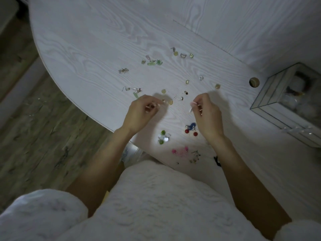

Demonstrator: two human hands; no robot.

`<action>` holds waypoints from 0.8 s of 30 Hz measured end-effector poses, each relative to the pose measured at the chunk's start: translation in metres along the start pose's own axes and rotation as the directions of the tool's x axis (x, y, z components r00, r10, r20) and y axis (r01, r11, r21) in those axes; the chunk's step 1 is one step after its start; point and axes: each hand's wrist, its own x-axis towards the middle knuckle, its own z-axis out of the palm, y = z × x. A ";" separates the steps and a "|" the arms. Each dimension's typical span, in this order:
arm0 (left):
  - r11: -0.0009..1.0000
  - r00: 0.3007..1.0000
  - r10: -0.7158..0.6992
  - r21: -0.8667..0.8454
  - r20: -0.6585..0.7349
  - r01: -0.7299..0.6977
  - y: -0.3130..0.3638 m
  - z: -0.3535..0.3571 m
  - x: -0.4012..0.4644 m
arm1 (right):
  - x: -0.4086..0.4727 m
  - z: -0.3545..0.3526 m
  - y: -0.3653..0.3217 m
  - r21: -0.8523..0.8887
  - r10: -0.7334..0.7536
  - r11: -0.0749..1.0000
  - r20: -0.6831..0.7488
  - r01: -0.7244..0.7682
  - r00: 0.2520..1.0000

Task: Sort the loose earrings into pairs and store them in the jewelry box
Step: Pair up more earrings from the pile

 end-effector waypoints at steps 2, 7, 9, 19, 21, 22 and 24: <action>0.999 1.000 -0.024 0.022 -0.001 0.024 0.002 0.010 -0.006 | -0.010 -0.003 0.003 0.050 0.028 0.998 -0.004 -0.028 1.000; 0.999 0.999 -0.003 0.048 0.052 0.000 0.027 0.035 0.004 | -0.031 -0.015 0.019 0.127 0.145 0.982 -0.035 -0.140 0.989; 0.997 0.993 0.030 0.071 0.116 -0.038 0.041 0.051 0.014 | -0.039 -0.022 0.028 0.153 0.186 0.973 -0.058 -0.175 0.981; 0.961 0.928 0.120 0.194 0.353 -0.198 0.088 0.142 0.030 | -0.053 -0.032 0.087 0.043 0.187 0.982 -0.136 -0.182 0.973; 0.956 0.924 0.118 0.210 0.363 -0.205 0.087 0.147 0.025 | -0.055 -0.033 0.094 0.025 0.183 0.983 -0.135 -0.181 0.974; 0.953 0.922 0.117 0.219 0.370 -0.209 0.086 0.149 0.023 | -0.056 -0.033 0.098 0.011 0.181 0.983 -0.136 -0.182 0.974; 0.949 0.920 0.116 0.232 0.375 -0.214 0.086 0.153 0.020 | -0.059 -0.030 0.102 -0.015 0.181 0.983 -0.146 -0.185 0.973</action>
